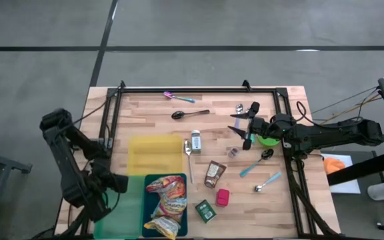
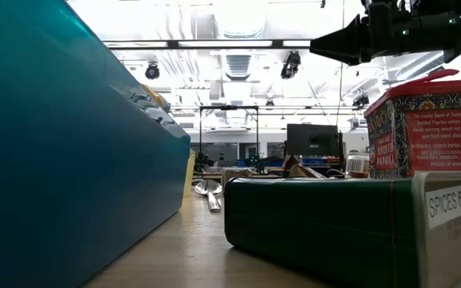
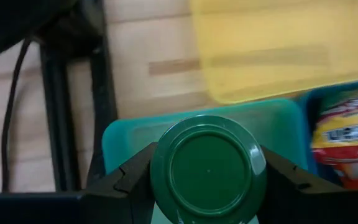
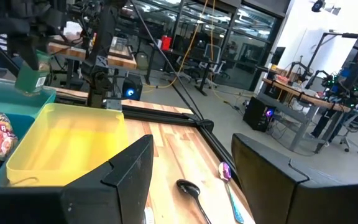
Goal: Pick & Place Food Item
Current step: Put the green spice bottle into the green bin
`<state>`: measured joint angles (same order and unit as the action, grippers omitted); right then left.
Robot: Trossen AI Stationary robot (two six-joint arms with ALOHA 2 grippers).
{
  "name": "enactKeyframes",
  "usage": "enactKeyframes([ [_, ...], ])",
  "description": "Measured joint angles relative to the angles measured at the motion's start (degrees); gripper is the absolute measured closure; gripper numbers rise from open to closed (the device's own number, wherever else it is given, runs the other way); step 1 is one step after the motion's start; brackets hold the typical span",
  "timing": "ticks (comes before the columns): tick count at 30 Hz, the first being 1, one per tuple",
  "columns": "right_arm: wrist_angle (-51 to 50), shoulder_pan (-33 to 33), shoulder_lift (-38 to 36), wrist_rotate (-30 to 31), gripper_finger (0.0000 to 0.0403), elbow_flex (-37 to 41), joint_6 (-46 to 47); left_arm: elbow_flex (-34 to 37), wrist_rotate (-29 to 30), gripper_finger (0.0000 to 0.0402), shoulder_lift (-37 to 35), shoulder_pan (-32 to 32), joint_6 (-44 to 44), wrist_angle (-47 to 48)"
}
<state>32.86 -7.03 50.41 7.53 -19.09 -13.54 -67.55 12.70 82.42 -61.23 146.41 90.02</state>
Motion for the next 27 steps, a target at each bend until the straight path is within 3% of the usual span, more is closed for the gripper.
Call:
enactKeyframes([
  [18, 0.0, 0.0, 0.02, 0.0, 0.0188, 0.0, 0.0, 0.0, -7.5, 0.0205, 10.21, -3.02, 7.53, -0.73],
  [27, 0.0, 0.0, 0.02, 0.0, 0.0188, 0.0, 0.0, 0.13, -7.84, 0.0205, 14.82, -3.02, 10.03, -0.71],
])
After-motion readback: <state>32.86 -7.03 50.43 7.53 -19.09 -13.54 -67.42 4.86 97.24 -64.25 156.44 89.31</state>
